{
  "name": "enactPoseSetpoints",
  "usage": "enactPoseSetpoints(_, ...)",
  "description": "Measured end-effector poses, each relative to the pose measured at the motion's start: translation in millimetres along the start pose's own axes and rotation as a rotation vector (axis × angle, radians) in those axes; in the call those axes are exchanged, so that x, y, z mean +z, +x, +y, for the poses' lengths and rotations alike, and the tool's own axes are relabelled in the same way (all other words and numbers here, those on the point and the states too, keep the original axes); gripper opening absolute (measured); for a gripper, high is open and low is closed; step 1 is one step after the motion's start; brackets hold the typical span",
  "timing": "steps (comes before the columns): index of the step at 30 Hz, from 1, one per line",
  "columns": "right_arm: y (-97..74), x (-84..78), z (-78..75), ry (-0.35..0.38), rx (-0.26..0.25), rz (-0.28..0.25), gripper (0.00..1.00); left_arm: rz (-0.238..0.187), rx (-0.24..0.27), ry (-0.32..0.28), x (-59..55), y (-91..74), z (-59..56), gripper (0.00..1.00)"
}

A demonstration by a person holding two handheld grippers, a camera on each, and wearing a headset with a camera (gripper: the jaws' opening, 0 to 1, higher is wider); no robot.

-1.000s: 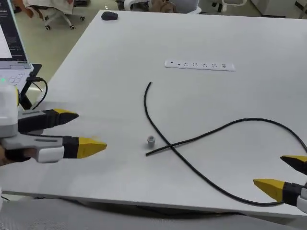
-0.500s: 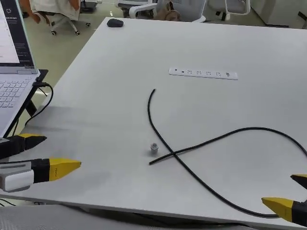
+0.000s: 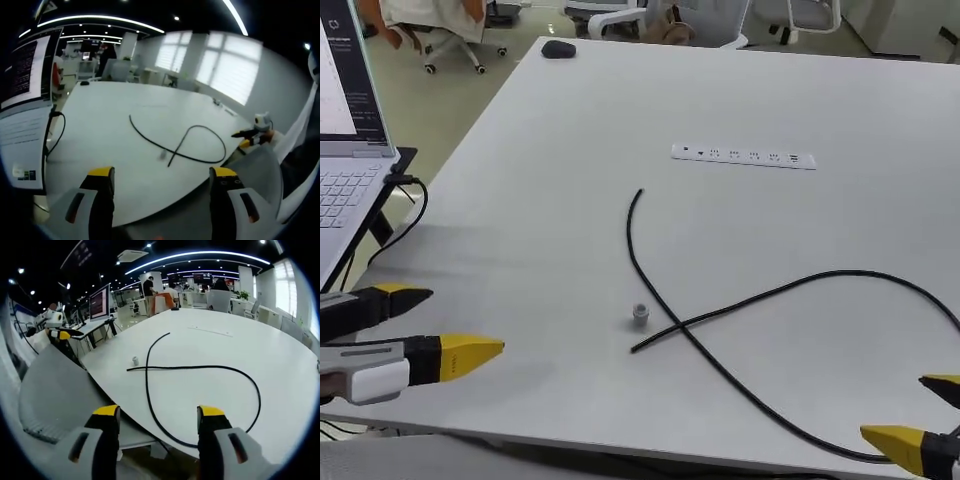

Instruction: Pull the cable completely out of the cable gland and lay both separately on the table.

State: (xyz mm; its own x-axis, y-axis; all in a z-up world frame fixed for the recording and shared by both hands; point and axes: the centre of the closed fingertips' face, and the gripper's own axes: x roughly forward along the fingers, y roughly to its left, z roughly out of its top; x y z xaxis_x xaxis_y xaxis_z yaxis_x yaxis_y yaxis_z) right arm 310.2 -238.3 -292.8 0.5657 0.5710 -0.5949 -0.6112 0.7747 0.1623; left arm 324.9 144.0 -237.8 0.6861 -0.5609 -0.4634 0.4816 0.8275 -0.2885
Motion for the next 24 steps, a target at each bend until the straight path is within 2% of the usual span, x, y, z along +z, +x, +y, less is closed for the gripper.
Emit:
enactPoseSetpoints(5,1.5,-2.1,-0.5,0.006,0.0,0.006,0.65,-0.008,0.011,-0.007,1.5,0.6,3.5,0.78)
enactPoseSetpoints(24,9.6,-8.0,7.1,-0.008,0.014,0.051,0.65,0.001,0.016,-0.017,-3.1,3.3,2.1,0.74)
